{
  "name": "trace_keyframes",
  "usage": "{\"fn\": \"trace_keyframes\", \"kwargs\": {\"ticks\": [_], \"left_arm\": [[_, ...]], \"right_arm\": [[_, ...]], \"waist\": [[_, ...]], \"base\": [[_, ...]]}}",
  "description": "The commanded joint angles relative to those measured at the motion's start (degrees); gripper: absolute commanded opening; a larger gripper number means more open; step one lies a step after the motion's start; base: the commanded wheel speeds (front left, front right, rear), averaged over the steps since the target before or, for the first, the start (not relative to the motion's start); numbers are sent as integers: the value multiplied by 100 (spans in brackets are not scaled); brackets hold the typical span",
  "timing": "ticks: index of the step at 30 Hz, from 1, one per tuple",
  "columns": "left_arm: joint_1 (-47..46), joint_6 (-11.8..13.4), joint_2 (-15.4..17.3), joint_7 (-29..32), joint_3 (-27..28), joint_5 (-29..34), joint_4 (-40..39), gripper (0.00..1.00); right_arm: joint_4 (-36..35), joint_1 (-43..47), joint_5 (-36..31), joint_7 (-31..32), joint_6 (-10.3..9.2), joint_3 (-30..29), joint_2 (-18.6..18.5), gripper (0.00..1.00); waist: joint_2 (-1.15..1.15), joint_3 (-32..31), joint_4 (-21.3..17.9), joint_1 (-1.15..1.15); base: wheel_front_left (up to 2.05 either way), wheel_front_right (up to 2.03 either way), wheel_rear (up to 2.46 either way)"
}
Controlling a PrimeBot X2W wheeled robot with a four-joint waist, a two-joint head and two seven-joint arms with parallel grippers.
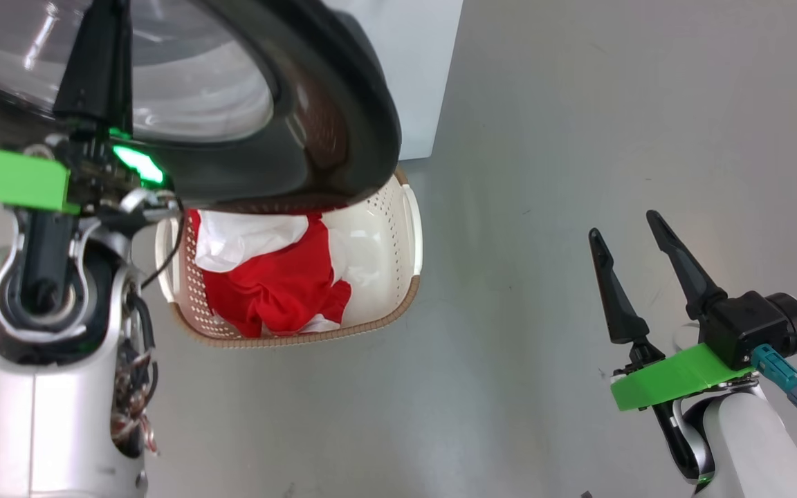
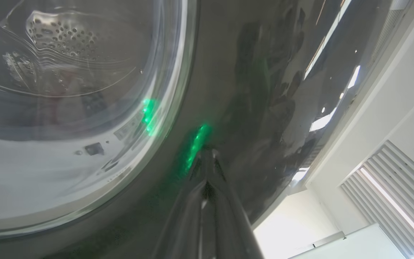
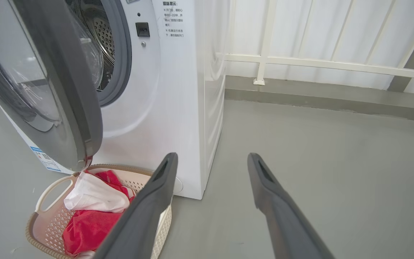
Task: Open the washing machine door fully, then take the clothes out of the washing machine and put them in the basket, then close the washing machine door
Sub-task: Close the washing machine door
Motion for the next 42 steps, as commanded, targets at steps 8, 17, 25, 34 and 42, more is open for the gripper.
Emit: {"fn": "trace_keyframes", "kwargs": {"ticks": [8, 17, 25, 34, 42], "left_arm": [[-624, -205, 112, -73, 62, 50, 279, 0], [-1148, -378, 189, -59, 73, 112, 838, 0], [-1437, -520, 273, -81, 110, 178, 1251, 0], [-1293, -633, 305, -34, 91, 204, 1400, 0], [-607, -571, 451, -58, -27, 501, 999, 100]], "right_arm": [[-184, -134, -13, -36, 20, 93, 5, 100], [-195, -171, -28, -36, 20, 128, 5, 100], [-178, -206, 15, -36, 20, 148, 5, 100], [-133, -210, 32, -36, 20, 109, 5, 100], [-98, -162, 51, -36, 20, 76, 5, 100]], "waist": [[0, 155, -93, 0], [0, 308, -184, 0], [0, 347, -222, 0], [0, 237, -146, 0], [0, -35, 31, 0]], "base": [[0, 0, 0], [0, 0, 0], [0, 0, 0], [0, 0, 0], [0, 0, 0]]}}
